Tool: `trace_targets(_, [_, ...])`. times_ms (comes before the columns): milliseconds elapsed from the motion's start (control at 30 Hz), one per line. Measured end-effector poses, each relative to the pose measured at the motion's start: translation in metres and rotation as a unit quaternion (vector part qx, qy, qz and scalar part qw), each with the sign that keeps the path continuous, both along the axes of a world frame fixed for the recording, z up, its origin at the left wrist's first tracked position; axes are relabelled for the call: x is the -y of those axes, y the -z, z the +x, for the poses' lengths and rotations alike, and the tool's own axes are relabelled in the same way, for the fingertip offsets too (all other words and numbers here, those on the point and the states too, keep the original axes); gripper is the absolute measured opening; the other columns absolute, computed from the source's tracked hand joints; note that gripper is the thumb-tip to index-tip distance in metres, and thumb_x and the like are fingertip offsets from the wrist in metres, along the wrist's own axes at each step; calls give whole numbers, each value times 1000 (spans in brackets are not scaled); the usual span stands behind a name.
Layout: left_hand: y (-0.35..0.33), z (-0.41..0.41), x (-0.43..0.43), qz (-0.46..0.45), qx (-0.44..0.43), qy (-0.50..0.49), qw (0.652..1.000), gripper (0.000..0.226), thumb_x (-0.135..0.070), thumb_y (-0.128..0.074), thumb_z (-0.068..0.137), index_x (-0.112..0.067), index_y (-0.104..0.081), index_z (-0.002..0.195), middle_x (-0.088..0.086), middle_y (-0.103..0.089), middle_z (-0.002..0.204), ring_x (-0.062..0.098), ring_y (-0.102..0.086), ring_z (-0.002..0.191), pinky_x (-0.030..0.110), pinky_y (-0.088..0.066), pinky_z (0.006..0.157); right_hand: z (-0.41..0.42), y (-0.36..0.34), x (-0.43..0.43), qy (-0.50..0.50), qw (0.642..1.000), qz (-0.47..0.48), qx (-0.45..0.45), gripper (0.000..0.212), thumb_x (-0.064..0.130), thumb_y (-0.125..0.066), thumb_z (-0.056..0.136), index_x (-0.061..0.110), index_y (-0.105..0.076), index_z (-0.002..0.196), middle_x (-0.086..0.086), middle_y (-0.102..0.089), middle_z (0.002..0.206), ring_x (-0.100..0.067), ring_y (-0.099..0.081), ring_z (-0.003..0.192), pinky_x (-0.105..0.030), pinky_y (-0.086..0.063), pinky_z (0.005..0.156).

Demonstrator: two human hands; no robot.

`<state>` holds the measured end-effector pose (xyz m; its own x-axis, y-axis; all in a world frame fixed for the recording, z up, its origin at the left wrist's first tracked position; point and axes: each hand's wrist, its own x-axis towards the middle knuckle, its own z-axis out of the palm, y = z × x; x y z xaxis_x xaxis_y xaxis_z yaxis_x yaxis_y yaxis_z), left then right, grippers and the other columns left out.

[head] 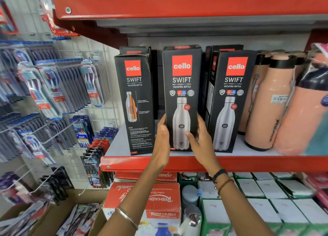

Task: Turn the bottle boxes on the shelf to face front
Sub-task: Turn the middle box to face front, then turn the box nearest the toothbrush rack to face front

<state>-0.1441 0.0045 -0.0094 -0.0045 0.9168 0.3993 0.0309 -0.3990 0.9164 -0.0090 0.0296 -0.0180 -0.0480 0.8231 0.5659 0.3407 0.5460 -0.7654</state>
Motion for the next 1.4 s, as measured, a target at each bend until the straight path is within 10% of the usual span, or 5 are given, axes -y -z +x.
trace_targets(333, [8, 3, 1, 14, -91, -1, 996, 101, -89, -17, 68, -34, 3, 150, -21, 4, 158, -23, -1, 135, 30, -7, 122, 0, 11, -1, 52, 998, -29, 22, 63, 16, -50, 94, 17, -17, 147, -5, -28, 154, -7, -24, 138, -26, -20, 115])
trace_targets(567, [9, -43, 40, 240, -73, -197, 948, 68, -55, -22, 95, -12, -22, 148, 5, -24, 159, 13, -19, 148, 28, -19, 119, -58, 20, 46, 96, 982, 165, 10, 47, 17, -49, 93, 12, -36, 138, -5, -41, 144, -10, -34, 137, -21, -27, 113])
trace_targets(767, [14, -66, 18, 49, 59, -224, 972, 101, -86, -19, 71, -27, 6, 149, -8, 7, 162, 2, -2, 146, 22, -10, 116, -102, 16, 39, -25, 995, 58, 71, 70, 27, -51, 93, 17, -9, 147, 5, -14, 154, -2, -10, 144, -15, -11, 115])
trace_targets(967, [-1, -96, 23, 12, 35, -87, 996, 92, -91, -20, 61, -40, -30, 137, -48, -47, 123, -27, -43, 114, 10, -41, 96, -141, 8, 24, -19, 998, -65, 17, 92, 29, -62, 86, 12, 4, 147, -7, -13, 157, -18, -14, 144, -15, -12, 106])
trace_targets(1400, [-23, -133, 14, 18, 2, -70, 997, 108, -92, -18, 62, -30, -12, 151, -13, -17, 159, 13, -20, 147, 42, -21, 119, -136, -15, 4, -40, 999, -16, 5, 84, 26, -60, 87, 24, -2, 148, 2, -3, 160, -6, -4, 145, -28, -8, 118])
